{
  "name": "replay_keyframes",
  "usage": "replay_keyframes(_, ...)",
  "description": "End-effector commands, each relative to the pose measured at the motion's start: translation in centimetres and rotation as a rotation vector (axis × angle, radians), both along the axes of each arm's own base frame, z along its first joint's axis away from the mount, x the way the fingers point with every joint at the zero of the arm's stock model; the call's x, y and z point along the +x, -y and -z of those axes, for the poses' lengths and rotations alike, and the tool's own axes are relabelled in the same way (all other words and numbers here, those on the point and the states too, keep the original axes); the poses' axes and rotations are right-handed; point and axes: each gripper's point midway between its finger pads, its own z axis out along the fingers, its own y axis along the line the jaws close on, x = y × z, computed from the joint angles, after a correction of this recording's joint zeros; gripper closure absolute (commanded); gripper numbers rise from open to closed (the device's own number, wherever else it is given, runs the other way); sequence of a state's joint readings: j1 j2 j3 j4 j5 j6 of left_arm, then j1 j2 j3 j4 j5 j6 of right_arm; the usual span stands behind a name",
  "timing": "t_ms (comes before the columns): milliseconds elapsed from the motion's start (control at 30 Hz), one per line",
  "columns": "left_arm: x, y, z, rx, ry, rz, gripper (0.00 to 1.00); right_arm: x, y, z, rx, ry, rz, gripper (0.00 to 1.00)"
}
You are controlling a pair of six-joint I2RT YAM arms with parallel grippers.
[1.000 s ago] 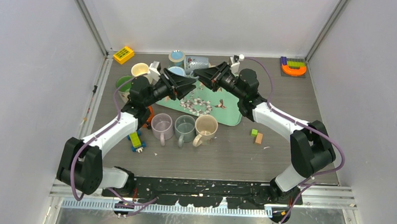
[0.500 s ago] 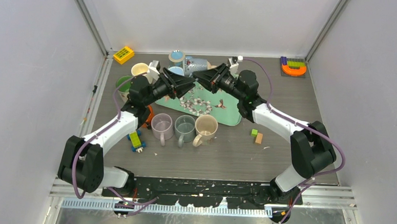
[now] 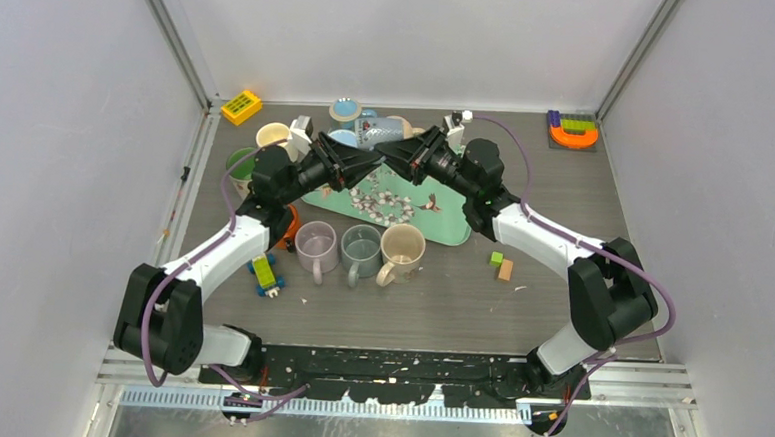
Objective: Turn the mug right side up
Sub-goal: Turn over the cup on the tray.
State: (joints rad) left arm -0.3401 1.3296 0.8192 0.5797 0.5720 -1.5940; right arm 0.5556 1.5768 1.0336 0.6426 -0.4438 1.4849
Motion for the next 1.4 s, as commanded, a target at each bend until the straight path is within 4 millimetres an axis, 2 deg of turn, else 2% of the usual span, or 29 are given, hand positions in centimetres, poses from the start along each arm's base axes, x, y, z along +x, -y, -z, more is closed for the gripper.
replay_keyframes(0, 0.2, -0.1, -3.0, -0.029, 0.086, 0.002, 0.72, -2.9, 0.3, -5.0, 0.062, 0.157, -0.043, 0.99)
replay_keyframes(167, 0.0, -0.2, -3.0, -0.018, 0.094, 0.004, 0.79, -3.1, 0.4, -4.2, 0.038, 0.148, -0.044, 0.99)
replay_keyframes(267, -0.1, -0.2, -3.2, -0.001, 0.105, 0.003, 0.9, -3.2, 0.4, -4.0, 0.03, 0.144, -0.046, 0.99)
replay_keyframes(300, -0.2, -0.2, -3.2, 0.008, 0.109, 0.004, 0.98, -3.2, 0.4, -4.0, 0.028, 0.144, -0.045, 0.99)
replay_keyframes(400, -0.4, -0.3, -3.6, 0.043, 0.131, 0.0, 1.0, -3.2, 0.4, -3.8, 0.014, 0.141, -0.04, 0.99)
replay_keyframes(467, -0.6, -0.5, -3.8, 0.083, 0.159, -0.006, 1.0, -3.1, 0.4, -3.7, 0.01, 0.139, -0.037, 0.91)
replay_keyframes(600, -1.1, -0.9, -4.8, 0.187, 0.212, -0.021, 1.0, -2.8, 0.5, -3.2, -0.004, 0.133, -0.022, 0.62)
replay_keyframes(700, -1.3, -1.0, -4.7, 0.256, 0.22, -0.007, 1.0, -2.5, 0.5, -2.9, -0.015, 0.13, -0.008, 0.45)
replay_keyframes(933, -1.2, -0.8, -5.2, 0.357, 0.257, 0.012, 1.0, -2.0, 1.1, -2.2, -0.051, 0.122, 0.045, 0.26)
replay_keyframes(1067, -1.4, -0.6, -5.1, 0.427, 0.268, 0.013, 1.0, -2.3, 3.4, -1.1, -0.201, 0.123, 0.15, 0.15)
replay_keyframes(1167, -1.6, -0.1, -5.0, 0.47, 0.286, 0.027, 1.0, -2.4, 6.6, -1.2, -0.343, 0.148, 0.29, 0.08)
replay_keyframes(1367, -2.8, 2.1, -4.5, 0.568, 0.341, 0.087, 1.0, -3.9, 13.6, -3.8, -0.538, 0.224, 0.536, 0.03)
